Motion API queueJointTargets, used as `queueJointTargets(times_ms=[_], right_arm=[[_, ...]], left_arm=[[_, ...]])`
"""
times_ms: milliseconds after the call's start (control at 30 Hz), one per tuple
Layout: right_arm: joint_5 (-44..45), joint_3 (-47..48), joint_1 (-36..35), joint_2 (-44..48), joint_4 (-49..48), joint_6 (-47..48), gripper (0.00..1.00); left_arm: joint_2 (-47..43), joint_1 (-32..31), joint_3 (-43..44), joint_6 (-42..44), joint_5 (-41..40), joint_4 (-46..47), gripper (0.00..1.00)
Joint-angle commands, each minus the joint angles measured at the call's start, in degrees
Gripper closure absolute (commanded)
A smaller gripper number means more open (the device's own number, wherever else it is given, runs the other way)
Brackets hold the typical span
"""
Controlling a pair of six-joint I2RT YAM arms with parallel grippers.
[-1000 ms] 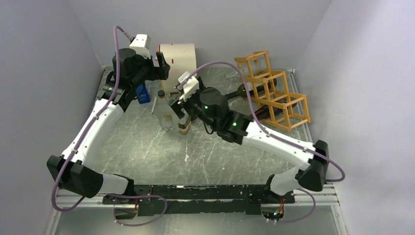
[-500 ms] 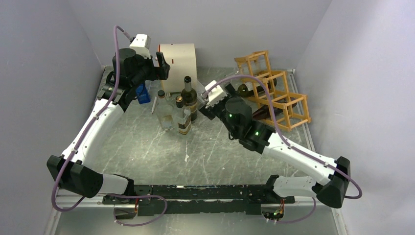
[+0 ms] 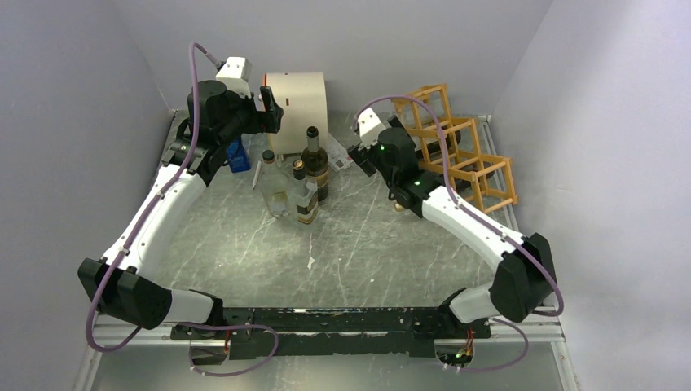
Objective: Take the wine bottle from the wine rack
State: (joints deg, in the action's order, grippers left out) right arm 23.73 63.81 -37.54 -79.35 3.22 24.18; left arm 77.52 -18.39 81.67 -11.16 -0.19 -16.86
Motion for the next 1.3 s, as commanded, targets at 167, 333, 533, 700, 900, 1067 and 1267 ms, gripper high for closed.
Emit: queueJointTargets(times_ms=[167,333,533,700,900,1067,1267], right_arm=[[-20.0,-2.4,10.2,-6.2,-18.1,20.4,0.06],[-24.4,-0.6,14.8,-13.7,-20.0,32.3,0.06],[-26.5,3.5,17.5,-21.5,-19.2,43.7,0.06],[-24.7,7.2,18.2,-27.2,-18.6,49.7,0.06],[-23.8,9.6,18.2,-31.5,-20.2,52.2,0.07],[-22.2,11.7,18.2,-35.1,-22.7,54.8,0.07],[-20.2,15.8,18.1,-40.1,-24.6,58.3,0.08]], left_arm=[[0.7,0.6,-0.2,-0.2,1.9,2.3,0.06],[1.3,0.6,0.4,-0.2,1.5,1.5,0.06],[1.1,0.8,0.5,-0.1,0.9,1.3,0.06],[1.0,0.9,0.5,-0.2,1.3,1.4,0.06],[1.1,0.9,0.5,0.0,1.0,1.4,0.06],[1.6,0.9,0.4,0.0,0.7,1.3,0.06],[1.8,0.9,0.4,0.1,0.8,1.3,0.06]])
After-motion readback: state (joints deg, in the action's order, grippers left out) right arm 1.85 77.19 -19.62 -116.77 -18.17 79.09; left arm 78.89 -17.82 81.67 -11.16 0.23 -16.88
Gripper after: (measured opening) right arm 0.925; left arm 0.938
